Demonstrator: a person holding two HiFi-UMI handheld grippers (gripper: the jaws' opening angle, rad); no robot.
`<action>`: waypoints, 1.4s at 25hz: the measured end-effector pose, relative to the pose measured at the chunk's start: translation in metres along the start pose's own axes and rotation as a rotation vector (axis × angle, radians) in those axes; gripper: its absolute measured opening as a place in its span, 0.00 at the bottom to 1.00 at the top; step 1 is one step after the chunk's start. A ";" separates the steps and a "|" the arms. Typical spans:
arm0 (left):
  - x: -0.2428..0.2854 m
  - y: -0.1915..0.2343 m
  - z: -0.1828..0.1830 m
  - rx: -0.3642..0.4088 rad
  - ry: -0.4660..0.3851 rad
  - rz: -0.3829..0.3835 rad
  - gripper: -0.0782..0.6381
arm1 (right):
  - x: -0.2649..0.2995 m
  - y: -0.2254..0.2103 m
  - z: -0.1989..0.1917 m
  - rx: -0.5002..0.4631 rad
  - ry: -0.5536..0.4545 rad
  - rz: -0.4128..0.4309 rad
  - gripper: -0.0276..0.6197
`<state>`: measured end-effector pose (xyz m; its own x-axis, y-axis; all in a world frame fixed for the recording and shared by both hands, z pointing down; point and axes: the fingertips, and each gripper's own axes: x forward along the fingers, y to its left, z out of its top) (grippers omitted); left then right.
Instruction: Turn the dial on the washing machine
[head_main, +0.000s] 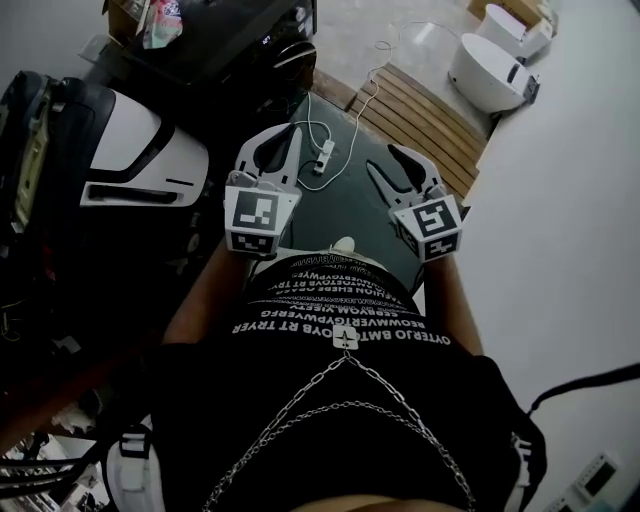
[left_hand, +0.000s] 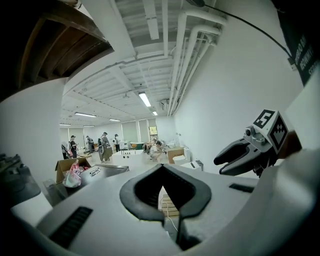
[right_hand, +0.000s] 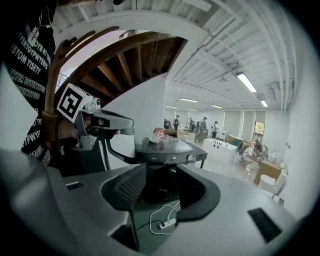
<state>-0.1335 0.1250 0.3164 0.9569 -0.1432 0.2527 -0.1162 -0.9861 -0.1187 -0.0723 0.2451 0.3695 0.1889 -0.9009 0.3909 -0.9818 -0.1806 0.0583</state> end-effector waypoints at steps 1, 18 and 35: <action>0.004 -0.004 0.002 -0.011 -0.009 0.008 0.12 | -0.002 -0.007 -0.001 -0.004 -0.001 0.009 0.33; 0.054 0.010 -0.024 -0.031 0.085 0.060 0.12 | 0.038 -0.062 -0.012 0.051 -0.008 0.063 0.33; 0.199 0.139 -0.017 -0.091 0.015 0.065 0.12 | 0.195 -0.139 0.051 -0.041 0.029 0.087 0.33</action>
<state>0.0366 -0.0423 0.3661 0.9425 -0.2072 0.2622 -0.2017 -0.9783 -0.0480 0.1015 0.0742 0.3907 0.1028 -0.9007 0.4221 -0.9945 -0.0854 0.0600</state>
